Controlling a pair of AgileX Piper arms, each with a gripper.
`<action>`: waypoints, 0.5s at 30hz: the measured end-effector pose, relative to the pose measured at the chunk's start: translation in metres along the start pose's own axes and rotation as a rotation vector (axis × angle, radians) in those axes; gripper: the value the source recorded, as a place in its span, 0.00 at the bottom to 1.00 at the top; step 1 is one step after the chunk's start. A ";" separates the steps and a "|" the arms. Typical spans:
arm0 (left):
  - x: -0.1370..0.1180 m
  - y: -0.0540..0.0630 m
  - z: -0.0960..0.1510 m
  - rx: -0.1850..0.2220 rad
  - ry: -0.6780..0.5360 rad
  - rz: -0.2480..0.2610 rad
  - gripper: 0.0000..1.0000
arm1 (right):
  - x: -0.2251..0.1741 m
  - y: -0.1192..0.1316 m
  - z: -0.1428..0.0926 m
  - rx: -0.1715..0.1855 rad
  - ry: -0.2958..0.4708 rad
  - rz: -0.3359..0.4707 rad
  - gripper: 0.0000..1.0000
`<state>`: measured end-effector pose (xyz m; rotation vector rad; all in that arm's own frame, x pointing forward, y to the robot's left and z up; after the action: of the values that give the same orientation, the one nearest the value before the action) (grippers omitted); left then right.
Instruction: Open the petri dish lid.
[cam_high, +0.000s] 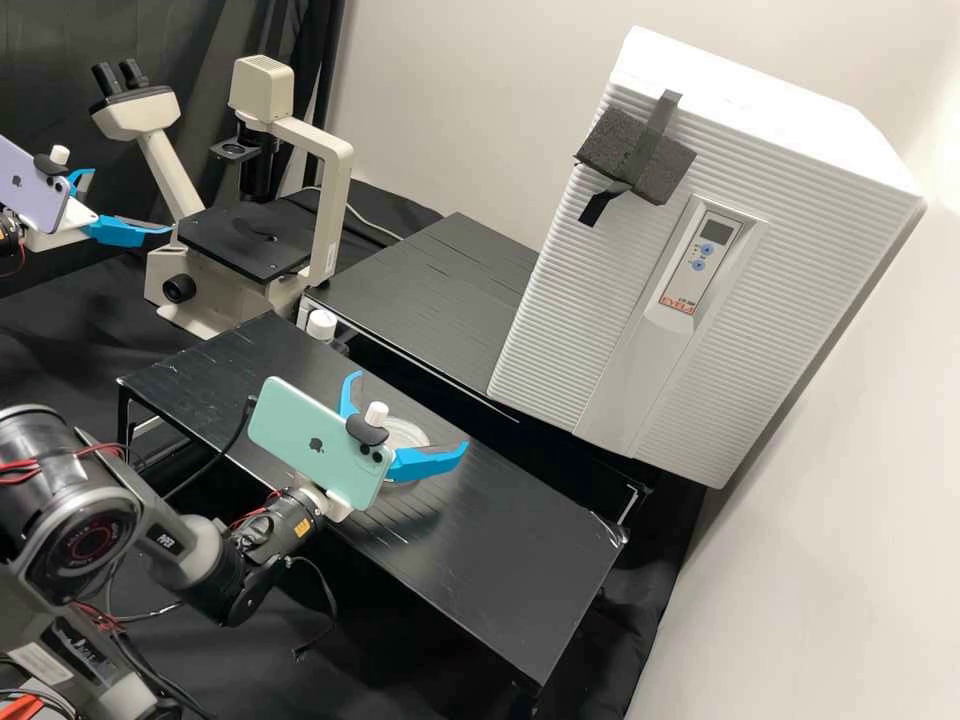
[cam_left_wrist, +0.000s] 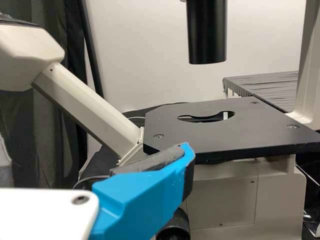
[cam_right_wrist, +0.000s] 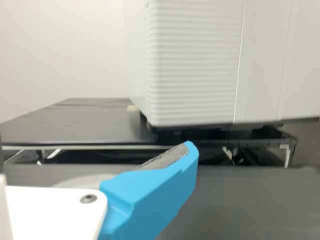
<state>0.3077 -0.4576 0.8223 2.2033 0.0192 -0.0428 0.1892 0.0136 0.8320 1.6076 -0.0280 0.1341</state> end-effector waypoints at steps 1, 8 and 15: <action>0.000 0.000 0.000 0.000 0.000 0.000 1.00 | 0.000 0.000 0.000 0.000 -0.001 -0.001 1.00; 0.000 0.000 0.000 0.000 0.000 0.000 1.00 | 0.000 -0.003 0.000 0.002 0.001 -0.016 1.00; 0.000 0.000 0.000 0.000 0.000 0.000 1.00 | 0.004 -0.013 0.005 0.012 -0.020 -0.071 1.00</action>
<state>0.3077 -0.4576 0.8223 2.2033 0.0192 -0.0428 0.1945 0.0098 0.8189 1.6195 0.0145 0.0627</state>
